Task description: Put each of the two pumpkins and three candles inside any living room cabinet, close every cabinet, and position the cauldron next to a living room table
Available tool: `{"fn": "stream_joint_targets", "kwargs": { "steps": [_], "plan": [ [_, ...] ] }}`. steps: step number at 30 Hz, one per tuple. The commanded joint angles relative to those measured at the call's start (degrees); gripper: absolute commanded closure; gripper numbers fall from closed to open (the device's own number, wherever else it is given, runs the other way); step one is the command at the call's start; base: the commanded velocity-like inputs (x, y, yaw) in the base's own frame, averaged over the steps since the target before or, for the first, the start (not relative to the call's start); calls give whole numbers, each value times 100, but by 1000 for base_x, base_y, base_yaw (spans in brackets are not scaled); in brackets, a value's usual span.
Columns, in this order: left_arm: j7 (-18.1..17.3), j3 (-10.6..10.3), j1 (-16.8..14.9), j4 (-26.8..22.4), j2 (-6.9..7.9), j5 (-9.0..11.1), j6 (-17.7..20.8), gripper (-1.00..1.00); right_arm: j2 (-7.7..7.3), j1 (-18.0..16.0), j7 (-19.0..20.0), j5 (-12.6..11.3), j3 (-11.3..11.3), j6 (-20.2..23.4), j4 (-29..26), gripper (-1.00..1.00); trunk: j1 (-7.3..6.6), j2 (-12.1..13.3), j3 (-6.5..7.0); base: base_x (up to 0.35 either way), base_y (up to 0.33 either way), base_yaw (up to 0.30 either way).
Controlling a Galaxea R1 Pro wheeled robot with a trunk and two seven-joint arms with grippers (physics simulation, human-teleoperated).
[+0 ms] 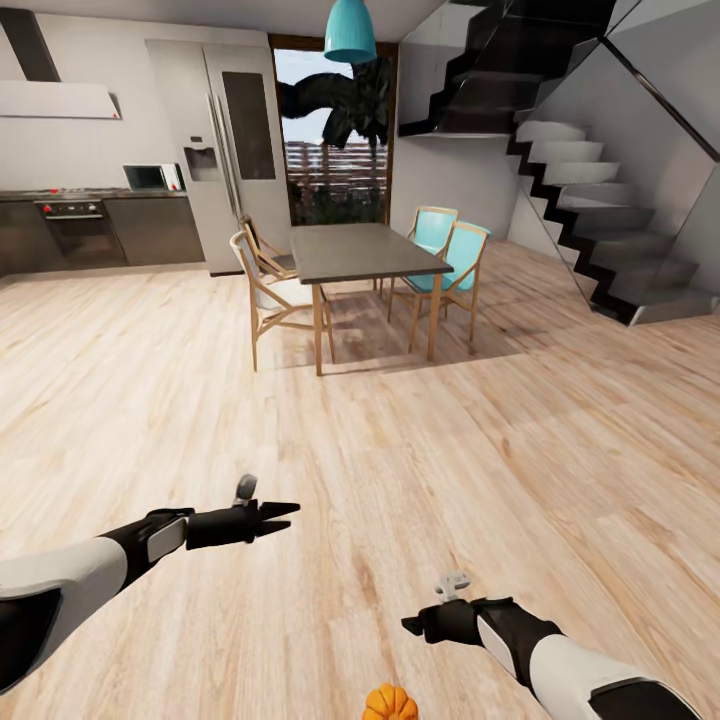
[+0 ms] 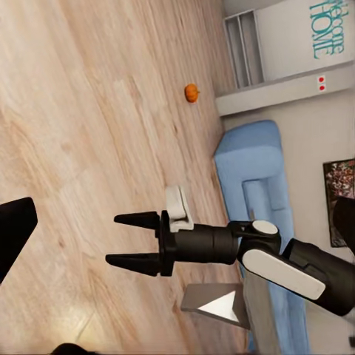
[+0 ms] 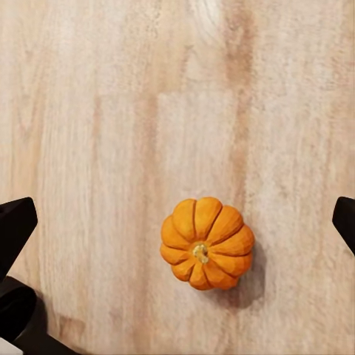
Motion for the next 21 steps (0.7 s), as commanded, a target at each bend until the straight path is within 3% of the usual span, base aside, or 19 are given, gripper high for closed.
{"fn": "stream_joint_targets", "kwargs": {
  "steps": [1,5,9,14,15,18,21],
  "plan": [
    [1,4,-2,1,11,6,41,-100,5,-2,-12,2,-1,4,0,-100,23,-42,-18,0,0,0],
    [8,8,-1,-2,-10,9,67,-100,57,0,-66,5,-1,9,8,-100,110,-202,-90,0,0,0],
    [9,20,-18,15,25,16,79,-100,26,-2,-11,8,-1,-1,8,-100,198,-363,-162,0,0,0],
    [1,3,-29,131,-35,-7,73,-100,-6,-2,71,3,4,-8,-8,-100,308,-563,-252,0,0,0],
    [-2,0,-30,135,-29,-7,72,-100,-33,0,333,17,7,-9,-8,-100,330,-603,-270,0,0,0],
    [-8,-2,-30,141,-19,-8,71,-100,-210,1,1625,219,8,-7,-18,-100,396,-723,-324,0,0,0],
    [-14,1,-30,139,-18,-8,71,-100,-378,0,2183,391,8,-14,-42,-100,462,-844,-377,0,0,0]
  ]
}}
